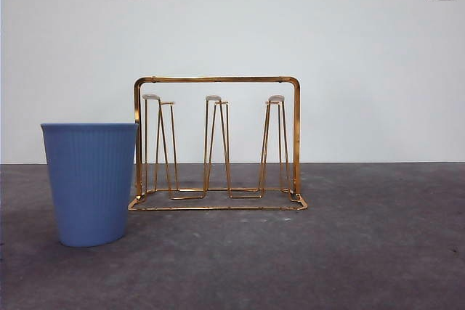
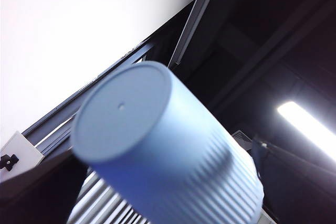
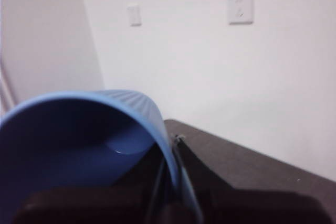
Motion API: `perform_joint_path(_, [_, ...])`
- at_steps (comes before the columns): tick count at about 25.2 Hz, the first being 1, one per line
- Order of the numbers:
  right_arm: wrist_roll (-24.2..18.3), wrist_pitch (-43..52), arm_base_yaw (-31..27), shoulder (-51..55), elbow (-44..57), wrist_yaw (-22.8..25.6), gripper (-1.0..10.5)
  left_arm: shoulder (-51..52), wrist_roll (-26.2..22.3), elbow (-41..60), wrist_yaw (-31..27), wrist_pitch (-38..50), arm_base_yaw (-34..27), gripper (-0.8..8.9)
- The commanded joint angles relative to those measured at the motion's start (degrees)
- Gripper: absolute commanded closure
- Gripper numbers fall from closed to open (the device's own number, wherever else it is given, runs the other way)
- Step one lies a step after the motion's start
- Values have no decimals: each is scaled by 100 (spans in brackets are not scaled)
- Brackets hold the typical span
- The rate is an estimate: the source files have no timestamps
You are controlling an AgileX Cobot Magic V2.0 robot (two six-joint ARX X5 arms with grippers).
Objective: Pick up cup 1,put cup 1 in the cup rack,pick up cup 2,put cup 2 in the cup rack
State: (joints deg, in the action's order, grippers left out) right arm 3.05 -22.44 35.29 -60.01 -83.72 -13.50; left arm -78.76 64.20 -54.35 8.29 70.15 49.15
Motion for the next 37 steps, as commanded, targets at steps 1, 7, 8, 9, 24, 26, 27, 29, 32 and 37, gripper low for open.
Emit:
perform_joint_path(1, [-35,-153,46,-52,28,24,963,0,7,-63,17,146,17,124])
perform_joint_path(7, [-66,-160,76,-50,28,188,962,0,7,-63,-46,170,17,191])
perform_joint_path(8, [-74,-164,76,-48,28,214,962,0,7,-63,-46,173,17,191])
perform_joint_path(9, [-74,-168,76,-48,28,219,962,0,7,-63,-46,173,17,193])
perform_joint_path(24, [-337,-629,74,-50,28,800,958,0,-28,-63,-238,205,17,763])
perform_joint_path(26, [-396,-741,74,-50,28,844,958,0,-109,-63,-236,177,20,797])
perform_joint_path(27, [-461,-778,74,-50,28,844,958,0,-166,-63,-236,146,17,797])
perform_joint_path(29, [-501,-833,74,-50,28,844,958,0,-190,-63,-236,125,17,797])
perform_joint_path(32, [-498,-957,74,-50,28,841,956,0,-260,-63,-236,125,17,822])
perform_joint_path(37, [-498,-1252,74,-48,28,874,880,0,-321,-63,-234,122,17,822])
